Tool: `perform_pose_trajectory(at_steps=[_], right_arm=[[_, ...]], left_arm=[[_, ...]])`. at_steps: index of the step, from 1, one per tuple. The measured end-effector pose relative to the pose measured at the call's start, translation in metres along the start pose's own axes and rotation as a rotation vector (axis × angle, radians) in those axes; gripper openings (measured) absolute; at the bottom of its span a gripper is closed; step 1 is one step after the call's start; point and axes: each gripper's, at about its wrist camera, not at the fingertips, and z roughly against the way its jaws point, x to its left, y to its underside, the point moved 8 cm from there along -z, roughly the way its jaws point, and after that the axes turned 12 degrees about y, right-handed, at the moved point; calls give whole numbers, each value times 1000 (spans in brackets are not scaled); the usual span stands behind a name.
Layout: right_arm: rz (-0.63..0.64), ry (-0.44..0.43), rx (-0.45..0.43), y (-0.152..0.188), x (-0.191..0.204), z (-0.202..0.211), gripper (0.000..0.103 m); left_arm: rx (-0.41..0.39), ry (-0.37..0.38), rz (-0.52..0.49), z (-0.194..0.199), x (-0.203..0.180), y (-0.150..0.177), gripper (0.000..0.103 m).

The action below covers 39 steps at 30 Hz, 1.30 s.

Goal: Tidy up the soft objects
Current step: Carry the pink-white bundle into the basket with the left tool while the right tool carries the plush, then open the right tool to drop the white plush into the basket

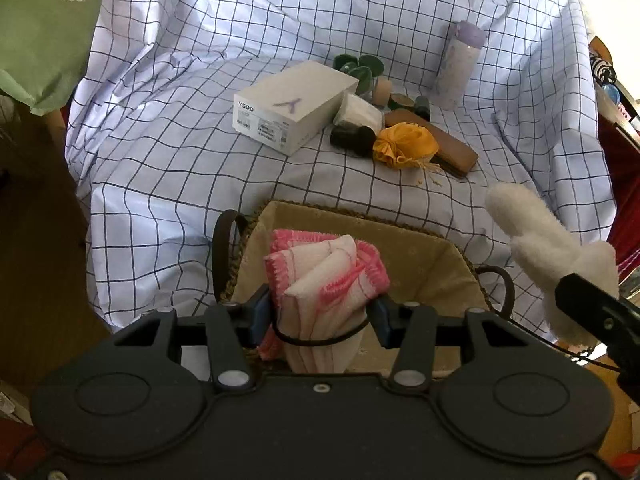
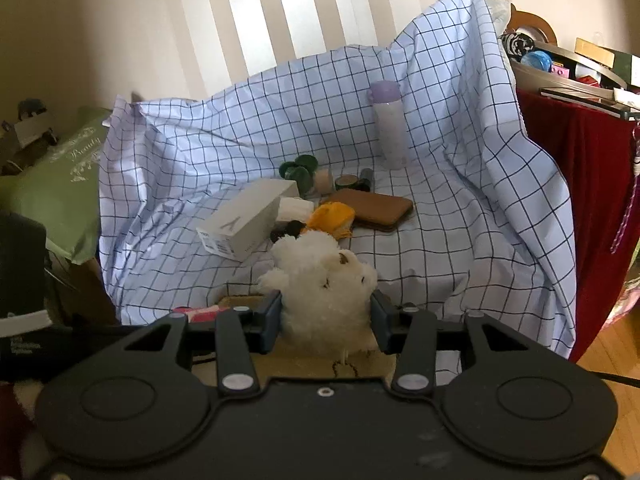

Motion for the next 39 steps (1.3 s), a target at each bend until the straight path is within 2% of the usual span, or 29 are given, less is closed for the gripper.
perform_pose_trajectory(at_steps=[6, 15, 22, 36, 38, 39], right_arm=[[4, 17, 44, 6, 0, -8, 45], [0, 28, 77, 10, -2, -14, 45], [0, 27, 87, 11, -1, -15, 45], [14, 18, 105, 14, 0, -20, 46], [15, 14, 105, 13, 1, -20, 48], [16, 12, 104, 13, 2, -20, 52]], left_arm=[[-10, -26, -36, -1, -4, 3, 49], [5, -34, -21, -6, 0, 7, 51], [-9, -62, -21, -1, 4, 7, 64], [-13, -99, -51, 2, 4, 9, 64], [-14, -97, -50, 2, 4, 9, 64], [-15, -98, -49, 2, 4, 9, 64]])
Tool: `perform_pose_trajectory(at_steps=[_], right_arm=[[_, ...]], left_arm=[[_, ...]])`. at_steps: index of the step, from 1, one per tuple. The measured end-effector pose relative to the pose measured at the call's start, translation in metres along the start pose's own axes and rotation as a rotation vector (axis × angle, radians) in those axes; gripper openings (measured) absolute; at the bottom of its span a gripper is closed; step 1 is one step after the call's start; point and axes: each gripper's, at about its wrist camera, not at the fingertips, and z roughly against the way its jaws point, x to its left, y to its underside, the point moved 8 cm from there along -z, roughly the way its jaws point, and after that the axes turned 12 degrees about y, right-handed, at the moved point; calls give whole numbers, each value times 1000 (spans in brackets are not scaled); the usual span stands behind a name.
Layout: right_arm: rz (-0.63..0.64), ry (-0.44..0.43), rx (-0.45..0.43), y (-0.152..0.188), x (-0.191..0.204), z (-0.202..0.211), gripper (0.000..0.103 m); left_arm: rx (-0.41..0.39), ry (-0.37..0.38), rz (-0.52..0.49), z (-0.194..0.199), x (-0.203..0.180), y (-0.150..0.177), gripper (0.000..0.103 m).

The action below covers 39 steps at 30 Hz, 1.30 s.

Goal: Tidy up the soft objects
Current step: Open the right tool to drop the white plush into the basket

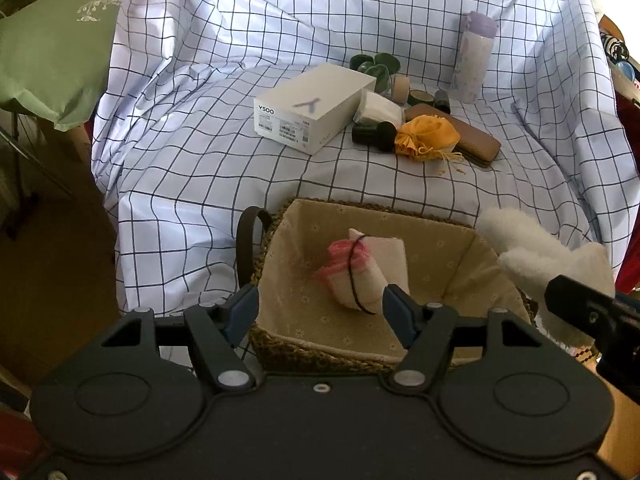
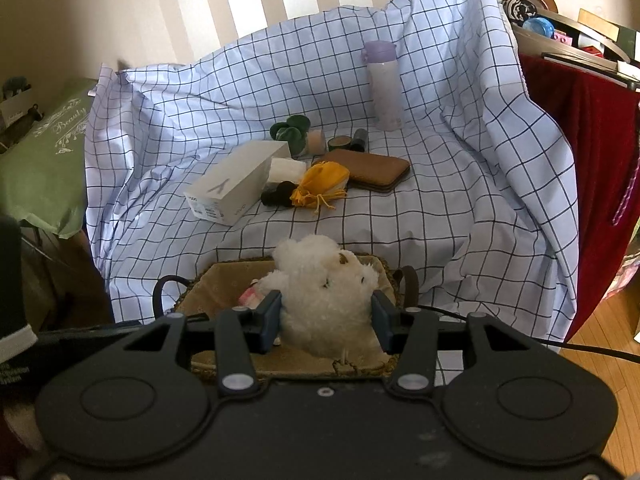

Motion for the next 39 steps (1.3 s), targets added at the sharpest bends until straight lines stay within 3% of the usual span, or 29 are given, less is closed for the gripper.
perform_pose_trajectory(at_steps=[39], right_arm=[[-8, 10, 25, 2, -6, -7, 53]], left_arm=[[12, -3, -24, 2, 3, 3, 65]])
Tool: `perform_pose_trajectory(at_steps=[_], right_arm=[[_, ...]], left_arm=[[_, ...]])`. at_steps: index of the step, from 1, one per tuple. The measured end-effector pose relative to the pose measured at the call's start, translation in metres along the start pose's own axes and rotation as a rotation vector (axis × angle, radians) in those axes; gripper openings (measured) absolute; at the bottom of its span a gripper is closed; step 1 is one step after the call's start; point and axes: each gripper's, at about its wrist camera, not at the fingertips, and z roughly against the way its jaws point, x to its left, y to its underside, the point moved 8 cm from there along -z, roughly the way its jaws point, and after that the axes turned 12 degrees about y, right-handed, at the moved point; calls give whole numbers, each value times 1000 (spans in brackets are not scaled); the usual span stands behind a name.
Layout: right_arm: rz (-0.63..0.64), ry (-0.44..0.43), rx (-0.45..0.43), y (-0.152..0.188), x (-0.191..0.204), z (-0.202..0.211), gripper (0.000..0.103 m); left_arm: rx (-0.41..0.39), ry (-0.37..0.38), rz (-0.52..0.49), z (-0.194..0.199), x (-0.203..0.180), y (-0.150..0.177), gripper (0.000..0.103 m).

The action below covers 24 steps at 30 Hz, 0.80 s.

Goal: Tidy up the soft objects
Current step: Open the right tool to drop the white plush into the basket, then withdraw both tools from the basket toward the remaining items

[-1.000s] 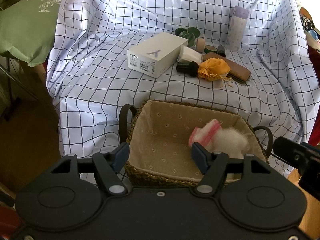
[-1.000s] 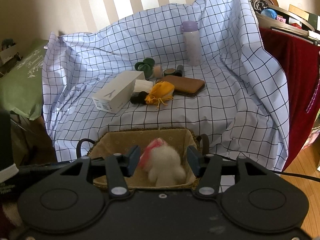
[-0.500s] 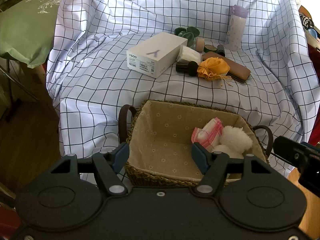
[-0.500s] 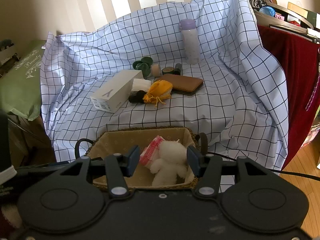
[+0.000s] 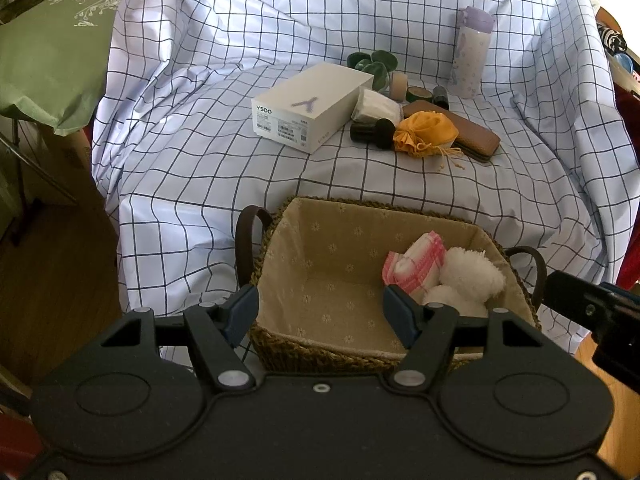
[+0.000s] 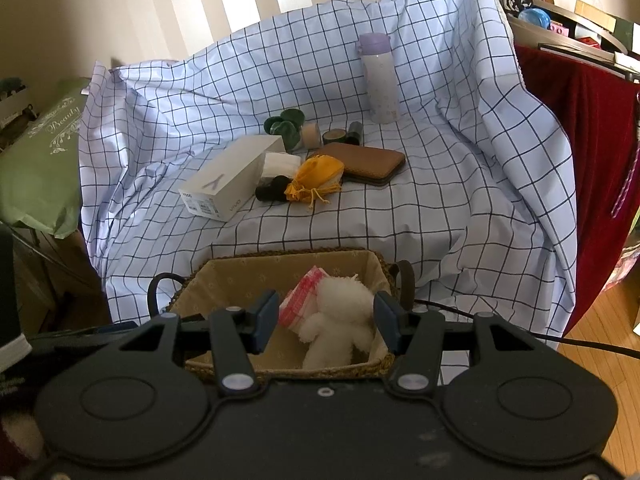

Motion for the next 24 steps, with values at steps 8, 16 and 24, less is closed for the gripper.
perform_pose_trajectory(at_steps=[8, 16, 24], right_arm=[[-16, 10, 2, -3, -5, -3, 53], [-36, 37, -18, -9, -10, -4, 53], [-79, 47, -31, -16, -13, -5, 53]], left_arm=[[1, -2, -5, 0, 0, 1, 65], [2, -3, -10, 0, -2, 1, 65], [3, -4, -19, 0, -4, 2, 65]])
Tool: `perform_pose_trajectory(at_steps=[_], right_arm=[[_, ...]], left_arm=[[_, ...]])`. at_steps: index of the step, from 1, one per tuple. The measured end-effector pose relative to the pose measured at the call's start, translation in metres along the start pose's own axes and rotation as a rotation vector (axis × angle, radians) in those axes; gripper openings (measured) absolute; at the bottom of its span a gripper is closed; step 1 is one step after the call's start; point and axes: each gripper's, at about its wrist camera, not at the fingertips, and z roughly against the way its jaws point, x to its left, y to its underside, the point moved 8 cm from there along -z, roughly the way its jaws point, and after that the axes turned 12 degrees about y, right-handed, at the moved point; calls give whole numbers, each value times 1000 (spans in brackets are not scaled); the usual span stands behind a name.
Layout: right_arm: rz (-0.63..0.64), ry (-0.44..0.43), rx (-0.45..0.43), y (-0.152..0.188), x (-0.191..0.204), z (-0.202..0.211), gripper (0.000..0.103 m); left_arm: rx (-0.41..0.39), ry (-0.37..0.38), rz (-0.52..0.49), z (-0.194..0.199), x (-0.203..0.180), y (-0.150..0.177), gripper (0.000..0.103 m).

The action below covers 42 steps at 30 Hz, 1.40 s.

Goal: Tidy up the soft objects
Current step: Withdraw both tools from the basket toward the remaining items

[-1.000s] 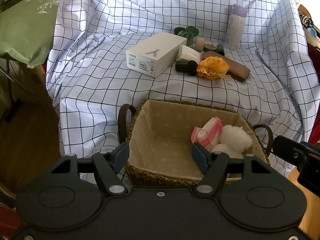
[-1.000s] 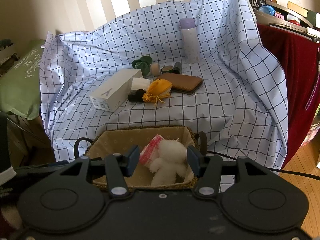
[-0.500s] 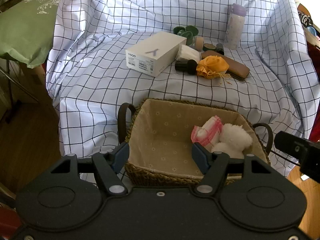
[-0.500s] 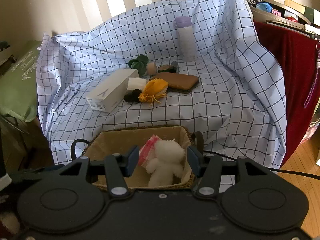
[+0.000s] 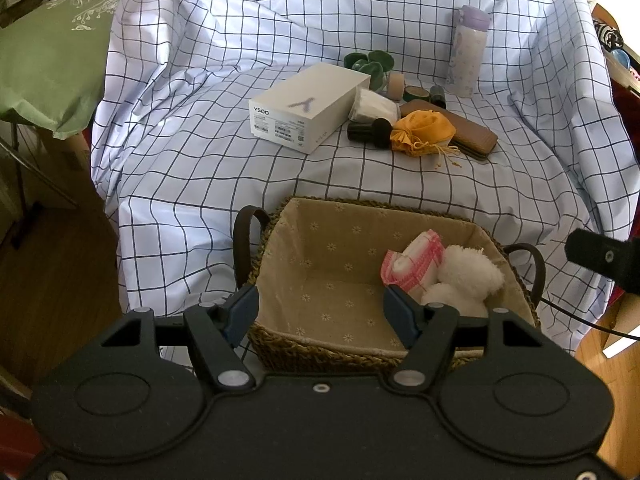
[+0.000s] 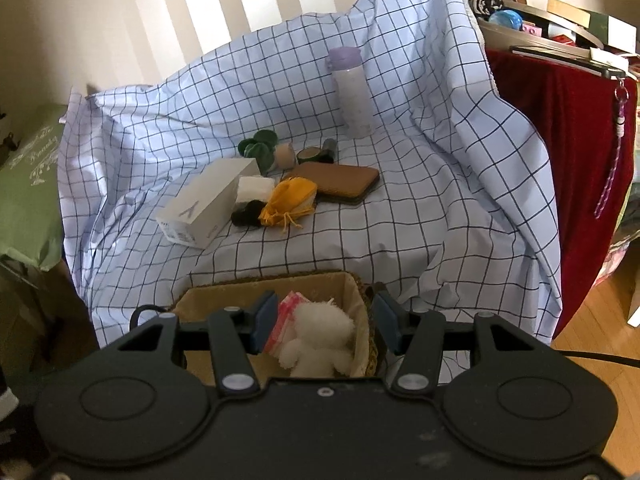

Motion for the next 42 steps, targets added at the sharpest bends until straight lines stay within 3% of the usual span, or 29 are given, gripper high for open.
perform_pose_trajectory(at_steps=[18, 22, 26, 37, 42], right_arm=[[2, -7, 35, 10, 1, -6, 56], [5, -7, 44, 12, 1, -9, 56], [13, -5, 50, 13, 2, -12, 58], [25, 16, 126, 15, 2, -38, 59], [48, 26, 171, 14, 4, -52, 64]], left_arm=[[8, -2, -11, 0, -1, 0, 66], [11, -4, -21, -2, -3, 1, 75], [9, -11, -32, -3, -4, -1, 75], [62, -25, -51, -16, -6, -5, 77], [104, -15, -71, -23, -8, -7, 78]])
